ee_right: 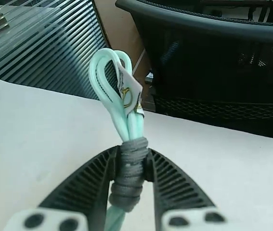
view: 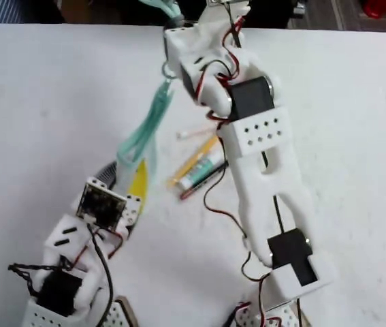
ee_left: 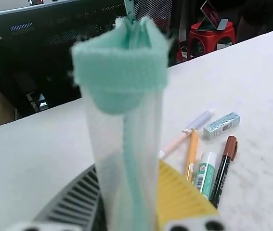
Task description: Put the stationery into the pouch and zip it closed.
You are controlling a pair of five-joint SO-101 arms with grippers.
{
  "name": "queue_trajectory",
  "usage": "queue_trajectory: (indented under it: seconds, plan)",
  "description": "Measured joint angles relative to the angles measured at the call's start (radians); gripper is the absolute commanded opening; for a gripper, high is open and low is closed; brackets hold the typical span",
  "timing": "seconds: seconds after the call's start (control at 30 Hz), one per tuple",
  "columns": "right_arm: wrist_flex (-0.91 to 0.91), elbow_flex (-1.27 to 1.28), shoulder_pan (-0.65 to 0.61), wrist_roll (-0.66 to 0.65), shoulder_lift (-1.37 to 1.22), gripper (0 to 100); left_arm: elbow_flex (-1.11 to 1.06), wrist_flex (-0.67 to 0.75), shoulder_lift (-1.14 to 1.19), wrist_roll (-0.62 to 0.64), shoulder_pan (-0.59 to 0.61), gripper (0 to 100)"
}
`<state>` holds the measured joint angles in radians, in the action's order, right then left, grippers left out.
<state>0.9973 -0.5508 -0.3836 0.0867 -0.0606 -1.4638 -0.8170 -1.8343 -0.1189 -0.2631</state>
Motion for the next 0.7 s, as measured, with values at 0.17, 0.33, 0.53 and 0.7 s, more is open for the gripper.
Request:
queue_trajectory:
  seconds: [0.17,0.33,0.53,0.7]
  plan:
    - [0.101,-0.003,0.014,0.000,0.003,35.5,-0.005,-0.002,0.000,-0.003,-0.002,5]
    - [0.227,-0.003,0.008,-0.106,0.101,29.5,-0.005,-0.002,0.000,-0.003,-0.002,5]
    - [0.368,-0.005,0.031,-0.153,0.292,27.6,-0.006,-0.002,0.000,-0.003,-0.002,5]
    - [0.474,0.037,0.095,-0.155,0.319,27.6,-0.006,-0.002,0.000,-0.003,-0.002,5]
